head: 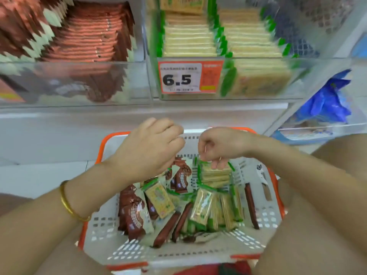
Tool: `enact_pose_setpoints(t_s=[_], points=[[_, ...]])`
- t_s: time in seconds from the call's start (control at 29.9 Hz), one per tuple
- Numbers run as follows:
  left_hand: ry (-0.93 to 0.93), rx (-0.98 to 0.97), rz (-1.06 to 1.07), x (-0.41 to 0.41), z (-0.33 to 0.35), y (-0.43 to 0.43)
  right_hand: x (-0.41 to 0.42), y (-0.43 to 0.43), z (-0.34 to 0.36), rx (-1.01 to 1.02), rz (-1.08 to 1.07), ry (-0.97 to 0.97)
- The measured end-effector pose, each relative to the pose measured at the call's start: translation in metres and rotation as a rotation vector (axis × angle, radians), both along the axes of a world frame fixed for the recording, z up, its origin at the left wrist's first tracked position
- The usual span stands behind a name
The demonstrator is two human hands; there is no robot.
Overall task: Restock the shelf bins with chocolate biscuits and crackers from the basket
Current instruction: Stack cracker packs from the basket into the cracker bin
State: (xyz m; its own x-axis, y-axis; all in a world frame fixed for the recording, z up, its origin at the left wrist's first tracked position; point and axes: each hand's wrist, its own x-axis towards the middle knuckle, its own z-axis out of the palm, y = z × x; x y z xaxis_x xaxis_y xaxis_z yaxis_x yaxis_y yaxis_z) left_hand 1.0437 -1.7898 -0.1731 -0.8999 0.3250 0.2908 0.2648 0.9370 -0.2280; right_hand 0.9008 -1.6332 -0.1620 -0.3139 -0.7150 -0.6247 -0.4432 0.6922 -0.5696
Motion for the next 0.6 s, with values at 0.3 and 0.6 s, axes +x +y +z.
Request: enact_pose_setpoints(t_s=[0.3, 0.6], points=[[-0.291, 0.183, 0.141, 0.004, -0.046, 0.007, 0.029, 0.03, -0.2, 0.332, 0.217, 0.249], [-0.357, 0.184, 0.141, -0.004, -0.054, 0.007, 0.044, 0.028, -0.235, 0.366, 0.178, 0.343]])
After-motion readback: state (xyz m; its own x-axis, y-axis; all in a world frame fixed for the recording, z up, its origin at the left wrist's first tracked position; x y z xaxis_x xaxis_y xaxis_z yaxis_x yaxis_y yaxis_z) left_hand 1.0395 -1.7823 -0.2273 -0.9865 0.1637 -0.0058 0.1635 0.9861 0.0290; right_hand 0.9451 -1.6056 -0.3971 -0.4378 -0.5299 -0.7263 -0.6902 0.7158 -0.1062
